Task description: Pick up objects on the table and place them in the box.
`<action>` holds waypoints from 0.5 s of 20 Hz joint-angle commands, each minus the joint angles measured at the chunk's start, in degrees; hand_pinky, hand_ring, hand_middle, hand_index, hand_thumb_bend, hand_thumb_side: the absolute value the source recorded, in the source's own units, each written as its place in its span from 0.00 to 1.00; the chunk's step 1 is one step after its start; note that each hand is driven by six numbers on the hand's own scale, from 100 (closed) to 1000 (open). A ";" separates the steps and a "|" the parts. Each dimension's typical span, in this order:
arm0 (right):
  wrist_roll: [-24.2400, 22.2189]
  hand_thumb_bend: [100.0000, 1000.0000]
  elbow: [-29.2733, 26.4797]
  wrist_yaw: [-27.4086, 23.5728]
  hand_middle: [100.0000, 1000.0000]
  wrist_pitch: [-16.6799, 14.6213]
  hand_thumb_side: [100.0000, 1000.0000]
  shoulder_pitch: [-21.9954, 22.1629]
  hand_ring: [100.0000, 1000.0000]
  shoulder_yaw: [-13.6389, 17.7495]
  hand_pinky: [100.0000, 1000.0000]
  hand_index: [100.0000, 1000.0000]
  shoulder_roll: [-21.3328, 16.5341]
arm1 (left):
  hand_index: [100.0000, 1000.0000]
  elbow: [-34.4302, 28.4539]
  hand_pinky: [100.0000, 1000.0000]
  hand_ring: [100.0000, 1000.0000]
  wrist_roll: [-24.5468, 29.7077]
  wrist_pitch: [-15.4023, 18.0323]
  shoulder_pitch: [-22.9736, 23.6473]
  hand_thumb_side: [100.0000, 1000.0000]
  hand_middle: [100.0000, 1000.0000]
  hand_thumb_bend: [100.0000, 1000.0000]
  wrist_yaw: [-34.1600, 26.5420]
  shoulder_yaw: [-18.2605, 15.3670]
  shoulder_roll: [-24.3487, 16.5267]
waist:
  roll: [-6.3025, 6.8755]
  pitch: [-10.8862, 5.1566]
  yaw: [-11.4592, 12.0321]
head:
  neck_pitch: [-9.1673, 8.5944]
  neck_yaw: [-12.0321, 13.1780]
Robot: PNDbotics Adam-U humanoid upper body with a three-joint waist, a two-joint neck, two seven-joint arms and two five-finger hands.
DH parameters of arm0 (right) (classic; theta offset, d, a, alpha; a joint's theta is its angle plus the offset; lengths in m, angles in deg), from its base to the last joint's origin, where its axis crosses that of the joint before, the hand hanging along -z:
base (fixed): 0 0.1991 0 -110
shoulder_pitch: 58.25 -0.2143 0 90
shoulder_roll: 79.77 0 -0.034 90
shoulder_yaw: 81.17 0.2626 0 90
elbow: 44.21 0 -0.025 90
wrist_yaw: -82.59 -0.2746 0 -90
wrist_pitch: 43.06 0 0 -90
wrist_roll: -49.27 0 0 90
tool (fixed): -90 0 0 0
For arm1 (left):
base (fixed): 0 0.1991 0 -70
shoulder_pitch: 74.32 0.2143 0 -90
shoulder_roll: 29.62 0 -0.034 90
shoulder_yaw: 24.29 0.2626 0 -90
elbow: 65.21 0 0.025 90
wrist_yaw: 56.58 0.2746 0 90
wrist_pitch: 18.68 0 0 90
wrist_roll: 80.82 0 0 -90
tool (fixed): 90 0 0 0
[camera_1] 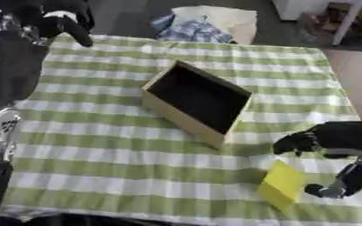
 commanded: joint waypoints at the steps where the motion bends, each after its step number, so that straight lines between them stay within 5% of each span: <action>1: -6.49 0.19 -0.55 0.77 0.93 -6.93 0.41 -0.49 0.69 1.22 0.62 0.99 -1.60 | 0.79 -0.81 0.54 0.76 0.42 0.05 -0.43 0.58 0.71 0.00 0.07 -0.12 -0.63 | -0.03 -0.51 0.00 | 0.37 -0.23; 10: -6.43 0.18 -0.17 1.17 0.93 -6.86 0.40 -0.66 0.68 1.15 0.60 0.99 0.40 | 0.79 -0.81 0.54 0.76 0.87 0.05 -0.38 0.58 0.71 0.00 0.18 -0.08 -0.70 | 0.06 -0.23 -0.02 | 0.37 -0.39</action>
